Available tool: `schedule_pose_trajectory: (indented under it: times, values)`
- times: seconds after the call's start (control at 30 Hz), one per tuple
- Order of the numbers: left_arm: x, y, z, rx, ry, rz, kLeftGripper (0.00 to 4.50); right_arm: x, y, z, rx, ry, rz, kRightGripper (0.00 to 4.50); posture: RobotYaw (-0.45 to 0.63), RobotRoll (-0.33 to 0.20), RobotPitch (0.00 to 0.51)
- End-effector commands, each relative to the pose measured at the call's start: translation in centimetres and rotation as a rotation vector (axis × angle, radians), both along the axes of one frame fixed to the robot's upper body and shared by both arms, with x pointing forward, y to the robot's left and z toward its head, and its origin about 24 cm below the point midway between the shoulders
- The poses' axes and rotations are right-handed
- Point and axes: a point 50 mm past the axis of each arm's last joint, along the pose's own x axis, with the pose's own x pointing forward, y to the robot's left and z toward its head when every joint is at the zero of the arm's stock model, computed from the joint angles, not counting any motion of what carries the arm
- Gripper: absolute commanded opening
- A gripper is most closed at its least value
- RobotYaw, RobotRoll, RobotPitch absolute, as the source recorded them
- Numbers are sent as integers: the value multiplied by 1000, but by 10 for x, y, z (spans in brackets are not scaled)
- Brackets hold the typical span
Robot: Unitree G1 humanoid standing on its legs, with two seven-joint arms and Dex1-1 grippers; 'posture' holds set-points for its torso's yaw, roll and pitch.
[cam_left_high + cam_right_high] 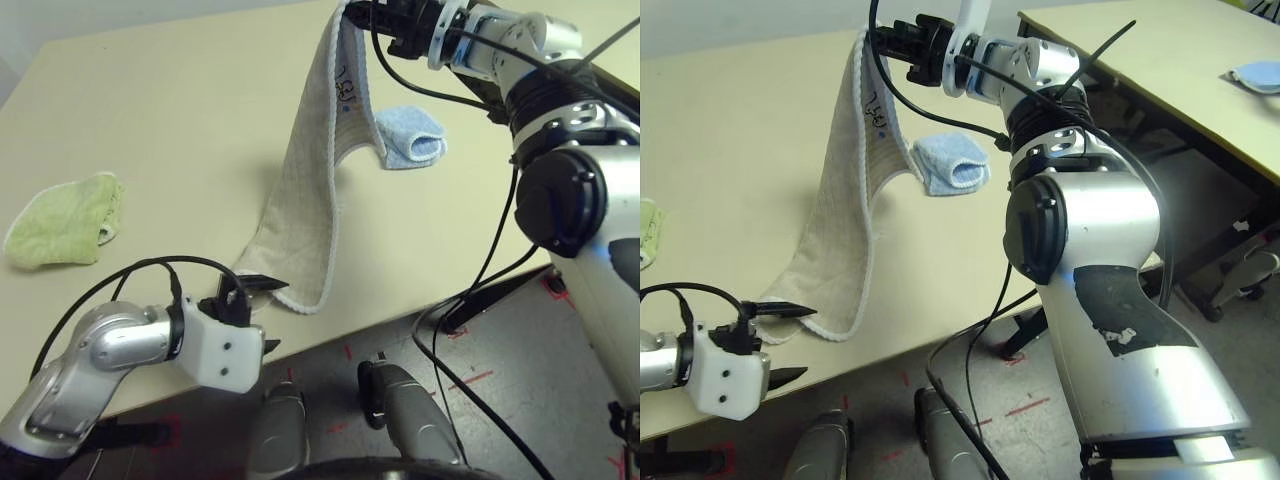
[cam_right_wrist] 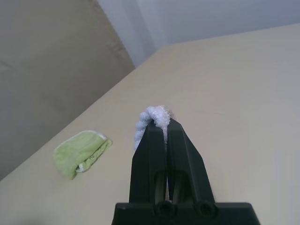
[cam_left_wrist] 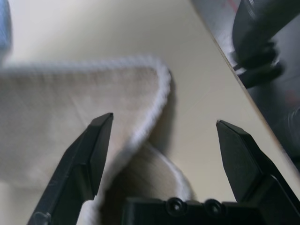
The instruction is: Fold the towel and set it aside.
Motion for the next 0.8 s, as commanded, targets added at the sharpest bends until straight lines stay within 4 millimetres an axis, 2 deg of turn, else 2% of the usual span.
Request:
schedule_pose_trajectory:
  times: [0.03, 0.13, 0.4, 0.5, 0.53, 0.63, 0.8]
  values:
    - [6, 5, -19, 33, 27, 73, 4500, 0, 1, -2, 8, 1, 7, 54, -58, 0, 165]
    - [12, 6, -19, -9, 17, 126, 3945, 0, 0, -2, 13, 2, 8, 0, -61, 0, 167]
    - [12, 13, -25, -17, 76, 199, 1250, 0, -4, -3, 15, 5, 10, 0, -73, 0, 168]
    - [14, 17, -21, -96, 85, 257, 190, 0, -5, -3, 5, -1, 14, 0, -76, 0, 168]
    - [15, 17, -16, -170, 89, 293, 12, 0, -6, -3, -5, -4, 18, 0, -76, 0, 168]
    - [16, 23, 3, -429, 89, 408, 12, -1, -8, -6, -57, -23, 41, 0, -76, 0, 168]
    - [7, 49, 39, -848, 97, 604, 12, -3, -19, -22, -226, -36, 127, 0, -57, 0, 160]
